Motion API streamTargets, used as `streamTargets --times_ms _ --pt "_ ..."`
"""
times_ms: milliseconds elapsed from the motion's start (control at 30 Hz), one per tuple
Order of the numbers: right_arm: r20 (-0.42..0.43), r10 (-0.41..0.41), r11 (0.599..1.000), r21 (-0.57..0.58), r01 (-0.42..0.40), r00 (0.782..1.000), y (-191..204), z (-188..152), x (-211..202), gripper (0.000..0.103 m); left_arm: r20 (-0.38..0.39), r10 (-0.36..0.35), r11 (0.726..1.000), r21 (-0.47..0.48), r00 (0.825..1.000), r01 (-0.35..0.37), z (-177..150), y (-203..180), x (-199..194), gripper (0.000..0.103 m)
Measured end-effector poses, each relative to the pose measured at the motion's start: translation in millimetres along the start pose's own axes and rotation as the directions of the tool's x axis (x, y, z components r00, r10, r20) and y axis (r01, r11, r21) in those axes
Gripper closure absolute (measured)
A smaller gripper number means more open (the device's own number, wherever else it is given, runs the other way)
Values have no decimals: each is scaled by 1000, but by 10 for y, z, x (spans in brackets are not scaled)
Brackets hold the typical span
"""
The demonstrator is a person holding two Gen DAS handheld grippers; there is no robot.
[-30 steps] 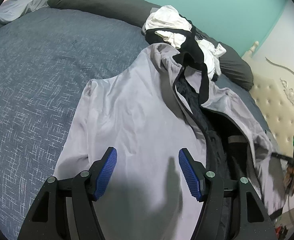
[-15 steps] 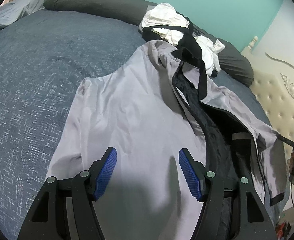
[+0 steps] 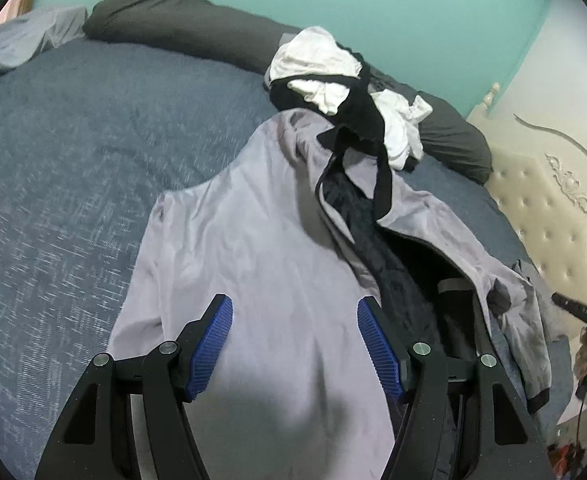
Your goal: Fold clothes
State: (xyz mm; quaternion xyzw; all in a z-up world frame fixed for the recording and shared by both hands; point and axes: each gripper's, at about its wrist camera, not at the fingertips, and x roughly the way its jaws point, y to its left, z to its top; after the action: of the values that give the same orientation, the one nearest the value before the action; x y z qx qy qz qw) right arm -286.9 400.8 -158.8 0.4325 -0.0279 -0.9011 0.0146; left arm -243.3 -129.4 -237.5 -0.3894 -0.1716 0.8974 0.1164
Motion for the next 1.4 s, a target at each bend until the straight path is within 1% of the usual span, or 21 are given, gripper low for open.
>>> streamTargets --times_ms 33,100,167,200,233,333,467,533,567,600,633,667,700,733,800,867,967,1033,1233,1333,1400 --pt "-21 29 1000 -9 -29 999 112 -56 22 65 8 -1 1000 -6 1000 1 -12 1 -58 34" --pt "-56 112 993 -12 -113 992 317 -169 56 64 21 1 1000 -10 1000 -1 -42 -3 -163 34" --pt "-93 154 986 -52 -159 984 564 -282 74 58 30 13 1000 4 999 -13 -89 -14 -283 34" --pt "-111 174 981 -71 -182 978 688 -339 83 52 33 22 1000 12 999 -23 -110 -16 -330 34" --pt "-131 193 975 -90 -205 972 811 -395 91 50 37 31 999 15 999 -31 -139 -9 -387 34" --pt "-207 215 960 -138 -246 955 1120 -590 193 50 31 24 1000 -5 999 -24 -245 59 -545 34" --pt "-272 233 951 -136 -277 934 1390 -813 318 50 16 23 1000 -17 1000 -22 -414 128 -695 34" --pt "-293 215 959 -114 -258 931 1455 -914 375 51 8 32 999 -22 999 -32 -497 167 -731 34" --pt "-300 217 963 -90 -254 929 1461 -948 398 52 5 38 999 -27 999 -38 -531 189 -741 34" --pt "-302 239 963 -52 -266 923 1447 -963 415 64 1 43 999 -32 999 -43 -565 212 -751 34" --pt "-303 260 961 -14 -278 917 1434 -978 431 84 -1 48 998 -35 999 -48 -594 232 -761 34" --pt "-300 276 958 8 -287 913 1434 -985 434 89 0 47 998 -36 999 -47 -596 242 -771 34" --pt "-293 282 955 0 -295 914 1464 -978 414 91 1 46 998 -36 999 -46 -597 252 -781 34" --pt "-287 293 951 -11 -309 912 1501 -967 391 96 3 45 998 -36 999 -45 -599 263 -792 34" --pt "-272 334 937 -10 -350 902 1577 -939 343 99 6 43 998 -37 999 -43 -602 283 -812 34" --pt "-260 345 931 -25 -364 902 1684 -902 297 99 8 42 998 -38 999 -42 -604 304 -830 34" --pt "-247 381 913 -52 -405 891 1920 -824 266 99 5 39 998 -43 999 -39 -588 335 -822 34" --pt "-253 404 902 -52 -429 879 2119 -786 336 99 6 40 998 -46 999 -39 -584 352 -828 34" --pt "-302 446 883 -6 -469 843 2560 -839 695 99 15 42 997 -61 999 -41 -557 399 -875 34" --pt "-322 476 866 12 -499 818 2672 -816 772 96 11 39 997 -61 999 -39 -555 390 -868 34" --pt "-310 496 858 28 -513 811 2630 -757 736 96 7 38 998 -58 999 -38 -555 377 -856 34"
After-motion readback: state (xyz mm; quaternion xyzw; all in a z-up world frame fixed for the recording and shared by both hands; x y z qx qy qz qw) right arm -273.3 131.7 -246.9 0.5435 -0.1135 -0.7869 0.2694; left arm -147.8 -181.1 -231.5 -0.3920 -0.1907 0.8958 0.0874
